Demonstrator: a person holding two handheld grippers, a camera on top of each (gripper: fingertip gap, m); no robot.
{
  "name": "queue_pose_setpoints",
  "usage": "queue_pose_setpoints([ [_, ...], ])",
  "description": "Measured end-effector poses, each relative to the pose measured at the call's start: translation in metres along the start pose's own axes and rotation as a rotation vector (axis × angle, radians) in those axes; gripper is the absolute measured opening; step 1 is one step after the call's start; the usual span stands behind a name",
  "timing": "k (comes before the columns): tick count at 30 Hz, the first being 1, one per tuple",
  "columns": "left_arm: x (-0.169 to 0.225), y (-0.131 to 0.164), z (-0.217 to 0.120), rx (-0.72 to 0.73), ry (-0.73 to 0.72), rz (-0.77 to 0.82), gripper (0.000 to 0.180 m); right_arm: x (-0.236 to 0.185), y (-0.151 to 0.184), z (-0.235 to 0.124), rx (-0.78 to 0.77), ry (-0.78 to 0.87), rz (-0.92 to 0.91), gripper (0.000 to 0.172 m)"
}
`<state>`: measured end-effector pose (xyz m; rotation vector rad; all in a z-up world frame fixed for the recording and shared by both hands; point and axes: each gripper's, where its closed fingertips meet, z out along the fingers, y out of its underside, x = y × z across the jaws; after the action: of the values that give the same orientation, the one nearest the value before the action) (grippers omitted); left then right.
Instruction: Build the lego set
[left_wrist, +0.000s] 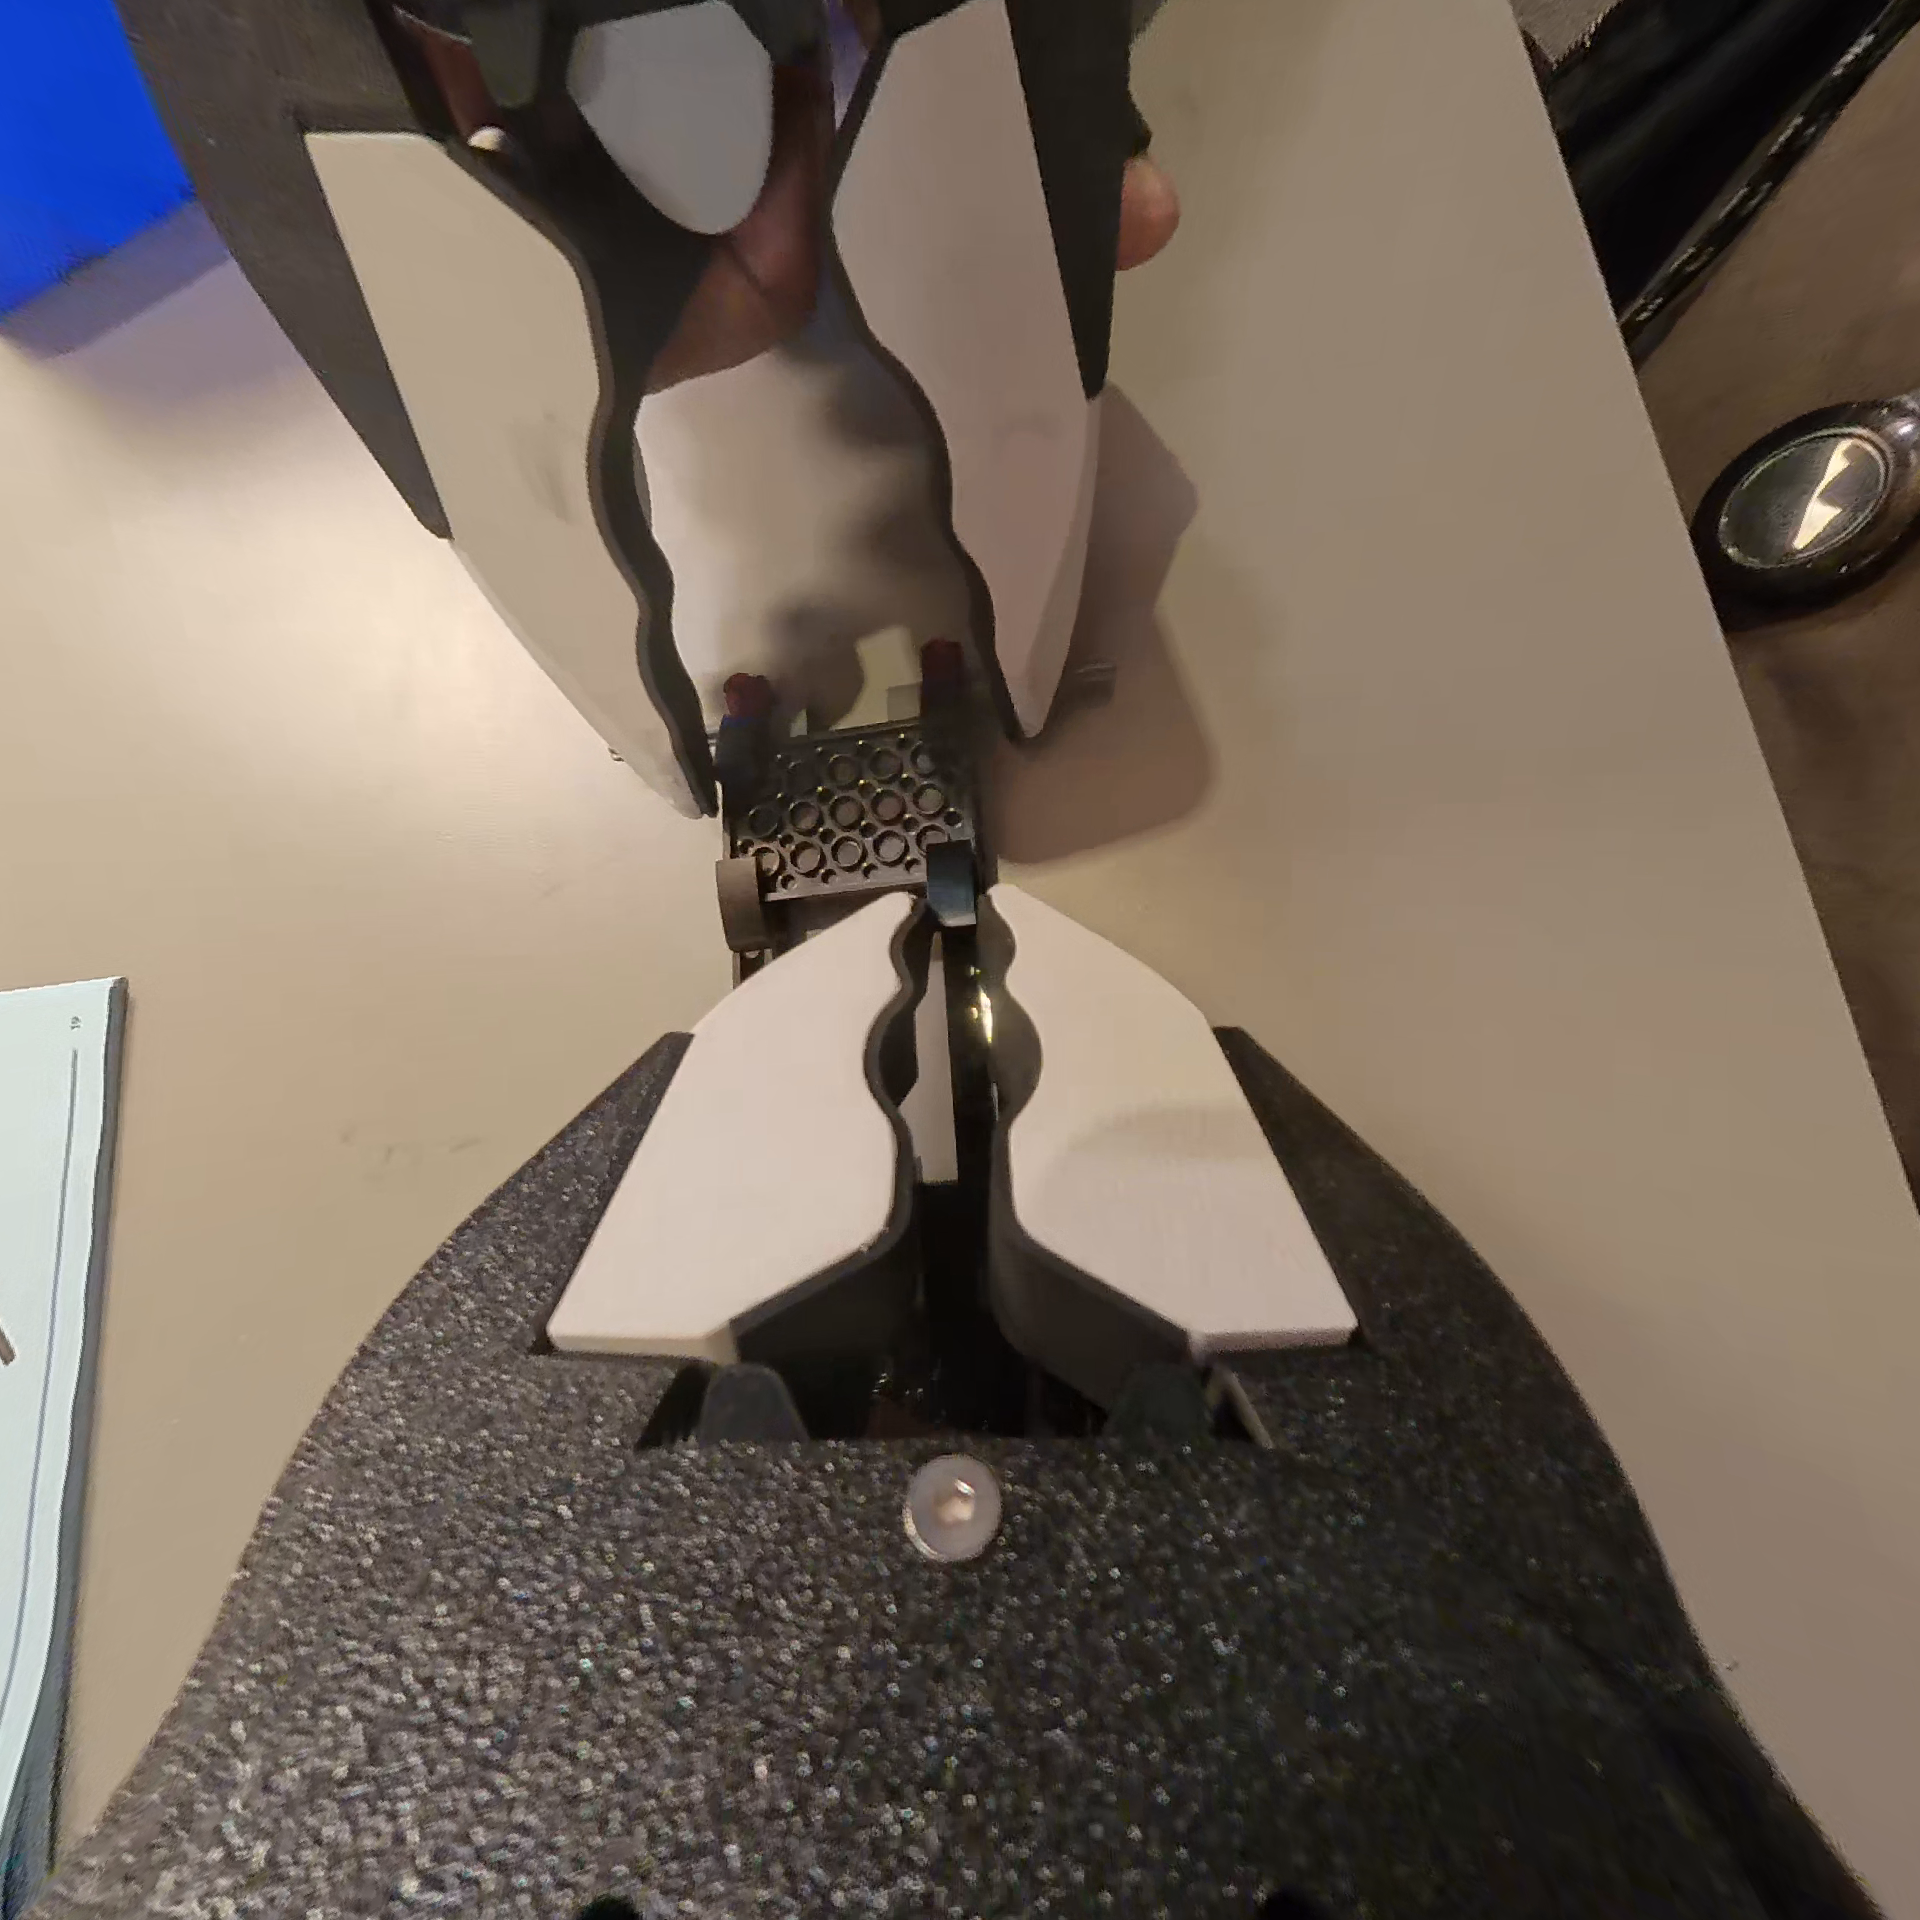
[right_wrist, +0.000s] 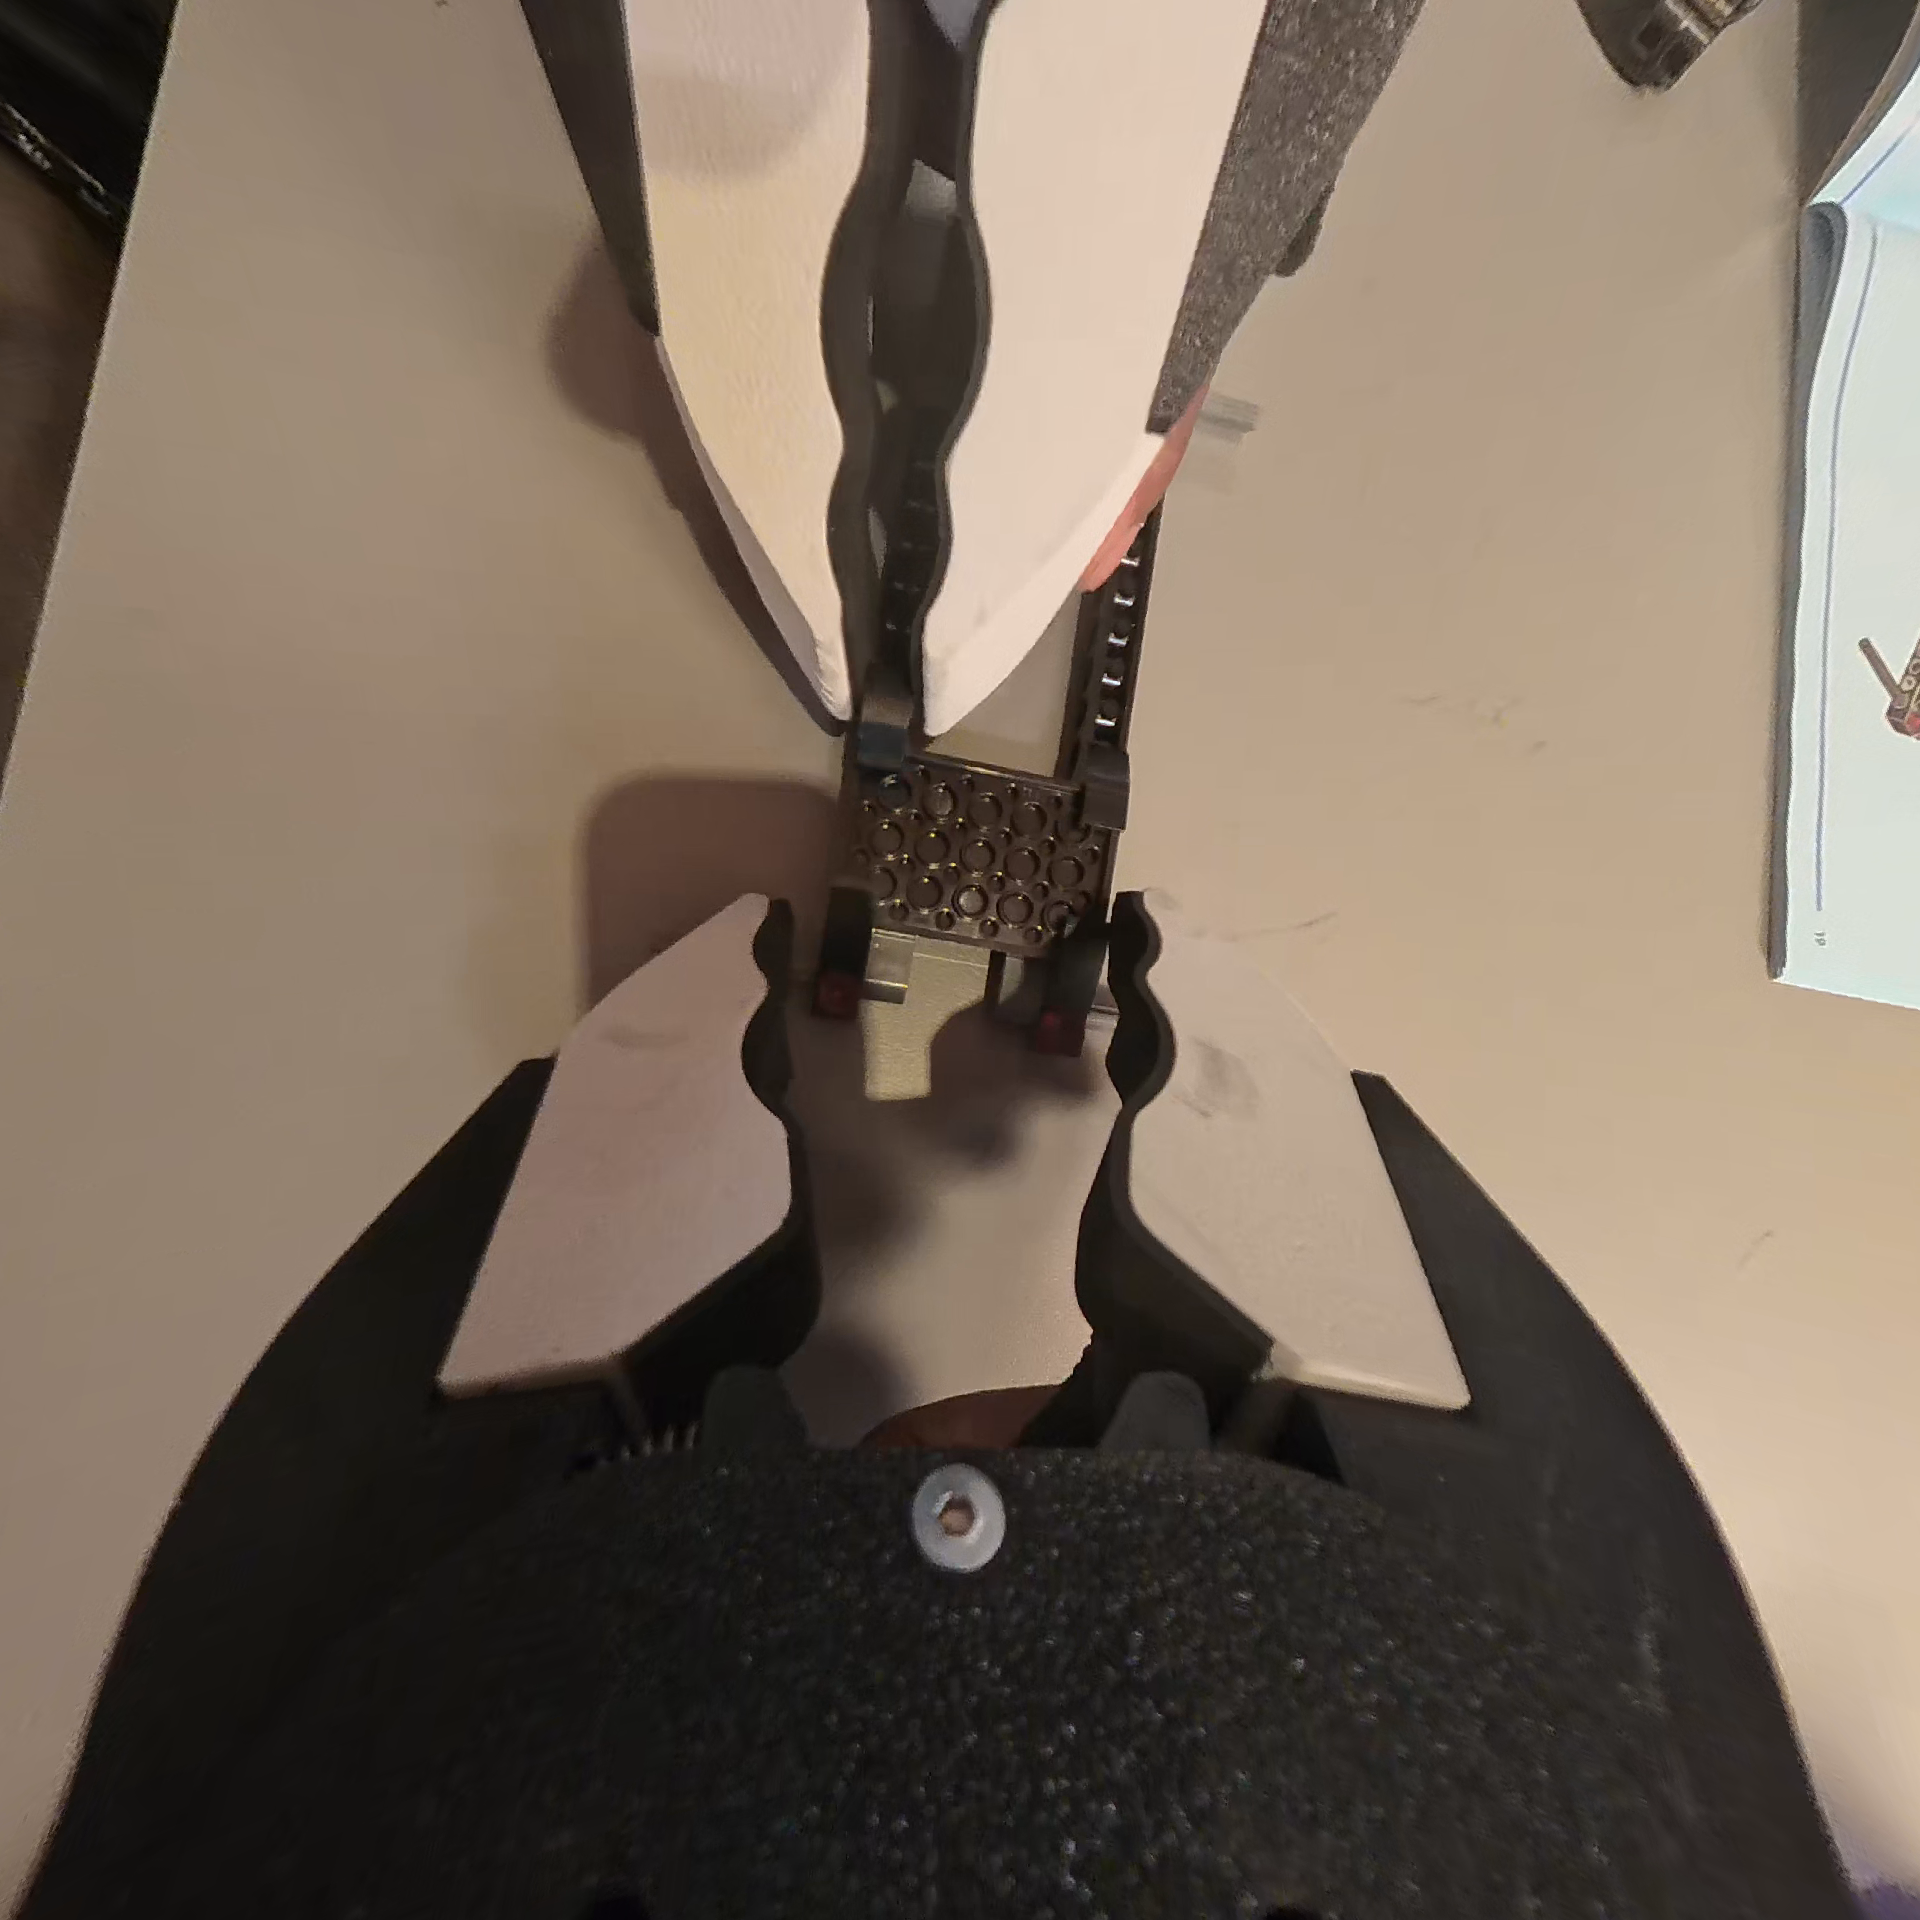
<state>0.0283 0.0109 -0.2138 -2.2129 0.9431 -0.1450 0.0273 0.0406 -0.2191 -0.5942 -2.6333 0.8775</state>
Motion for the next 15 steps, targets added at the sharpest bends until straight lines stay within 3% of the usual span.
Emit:
queue_pose_setpoints([
  [15, -0.0005, 0.0024, -0.0024, -0.014, -0.006, -0.023, 0.014, 0.0032, -0.0001, 0.0001, 0.002, 0.005, 0.021, 0.056],
])
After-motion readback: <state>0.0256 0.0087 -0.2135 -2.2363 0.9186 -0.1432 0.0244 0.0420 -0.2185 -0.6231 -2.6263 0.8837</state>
